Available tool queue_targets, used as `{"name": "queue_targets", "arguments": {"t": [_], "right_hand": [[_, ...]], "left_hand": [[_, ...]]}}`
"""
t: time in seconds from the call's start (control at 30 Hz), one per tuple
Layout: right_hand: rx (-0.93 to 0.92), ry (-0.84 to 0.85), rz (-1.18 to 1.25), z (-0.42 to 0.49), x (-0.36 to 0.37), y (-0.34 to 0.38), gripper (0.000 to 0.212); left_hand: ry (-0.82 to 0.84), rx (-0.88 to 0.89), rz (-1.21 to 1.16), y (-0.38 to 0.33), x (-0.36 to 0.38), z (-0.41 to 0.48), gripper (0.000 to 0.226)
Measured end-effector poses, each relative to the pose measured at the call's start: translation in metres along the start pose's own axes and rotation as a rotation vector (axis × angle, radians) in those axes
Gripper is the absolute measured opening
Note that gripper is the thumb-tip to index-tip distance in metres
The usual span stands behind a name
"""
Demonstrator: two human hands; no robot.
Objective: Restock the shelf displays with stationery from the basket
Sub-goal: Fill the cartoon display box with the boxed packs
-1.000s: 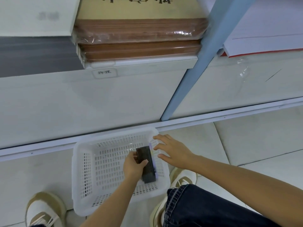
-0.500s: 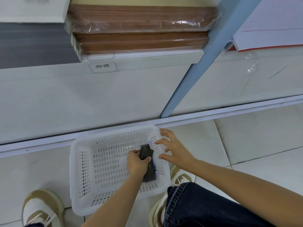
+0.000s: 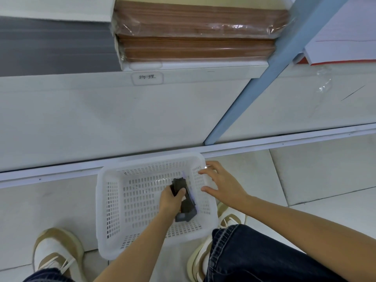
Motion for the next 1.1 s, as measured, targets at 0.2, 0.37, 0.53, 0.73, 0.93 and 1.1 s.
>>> {"name": "queue_targets", "arguments": {"t": [0.2,0.37,0.53,0.73,0.93,1.1], "right_hand": [[-0.097,0.019,-0.057,0.025,0.002,0.025,0.032],[0.207,0.201,0.032,0.046,0.057,0.022,0.034],[0.408,0.163,-0.042,0.056,0.085,0.011,0.044],[0.312,0.121,0.089,0.053,0.095,0.015,0.012],[0.221,0.007,0.629,0.071,0.056,0.058,0.016],[0.116,-0.082,0.786,0.082,0.032,0.111,0.017]], "left_hand": [[0.072,0.036,-0.178,0.001,-0.045,-0.002,0.007],[0.095,0.048,-0.314,0.002,-0.074,-0.004,0.006],[0.195,0.03,-0.453,0.009,-0.087,-0.005,0.018],[0.21,0.067,-0.387,0.004,-0.095,-0.013,0.035],[0.113,0.137,-0.401,-0.02,-0.114,-0.032,0.038],[0.202,0.232,-0.532,-0.05,-0.117,-0.074,0.027]]}}
Point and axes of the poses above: each hand's wrist, its own z-axis towards the middle knuckle, its own x-axis out of the palm, y = z × x, the point moved 9 cm from there along z, towards the middle knuckle, and after that the axes turned 13 degrees about -x, right-handed, at the moved point
